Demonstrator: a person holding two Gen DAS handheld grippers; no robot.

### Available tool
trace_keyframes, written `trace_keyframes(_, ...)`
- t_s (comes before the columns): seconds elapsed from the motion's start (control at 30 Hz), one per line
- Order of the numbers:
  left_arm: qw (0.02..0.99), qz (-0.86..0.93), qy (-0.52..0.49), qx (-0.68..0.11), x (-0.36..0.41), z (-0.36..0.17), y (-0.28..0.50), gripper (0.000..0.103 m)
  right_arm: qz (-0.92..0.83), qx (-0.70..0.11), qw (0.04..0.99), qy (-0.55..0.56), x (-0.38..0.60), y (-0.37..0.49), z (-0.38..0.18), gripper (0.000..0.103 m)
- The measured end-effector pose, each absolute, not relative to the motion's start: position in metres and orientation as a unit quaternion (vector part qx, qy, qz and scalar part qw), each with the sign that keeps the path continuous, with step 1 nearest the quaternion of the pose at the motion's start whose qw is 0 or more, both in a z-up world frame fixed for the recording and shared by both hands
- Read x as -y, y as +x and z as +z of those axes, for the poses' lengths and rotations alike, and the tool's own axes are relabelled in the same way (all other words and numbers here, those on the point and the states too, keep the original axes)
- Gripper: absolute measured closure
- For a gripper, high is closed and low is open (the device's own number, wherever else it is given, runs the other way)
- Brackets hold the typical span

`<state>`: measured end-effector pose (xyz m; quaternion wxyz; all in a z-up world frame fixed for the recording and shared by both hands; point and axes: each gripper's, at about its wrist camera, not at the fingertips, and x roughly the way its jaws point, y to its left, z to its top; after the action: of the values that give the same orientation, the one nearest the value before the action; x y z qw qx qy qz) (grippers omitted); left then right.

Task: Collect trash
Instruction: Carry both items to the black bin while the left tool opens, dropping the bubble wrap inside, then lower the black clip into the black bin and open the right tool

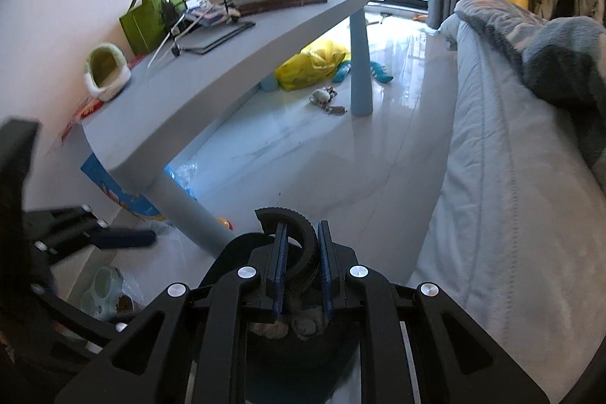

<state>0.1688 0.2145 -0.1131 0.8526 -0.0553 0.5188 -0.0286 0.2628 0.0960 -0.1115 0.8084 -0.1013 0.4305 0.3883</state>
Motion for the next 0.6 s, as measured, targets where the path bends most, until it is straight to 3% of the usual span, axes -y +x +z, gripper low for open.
trace_keyframes(0.6, 0.913, -0.012, -0.108, -0.394, -0.248, -0.044, 0.153, 0.028, 0.387, -0.511, 0.748, -0.174, -0.133, 0.251, -0.178, 0.087)
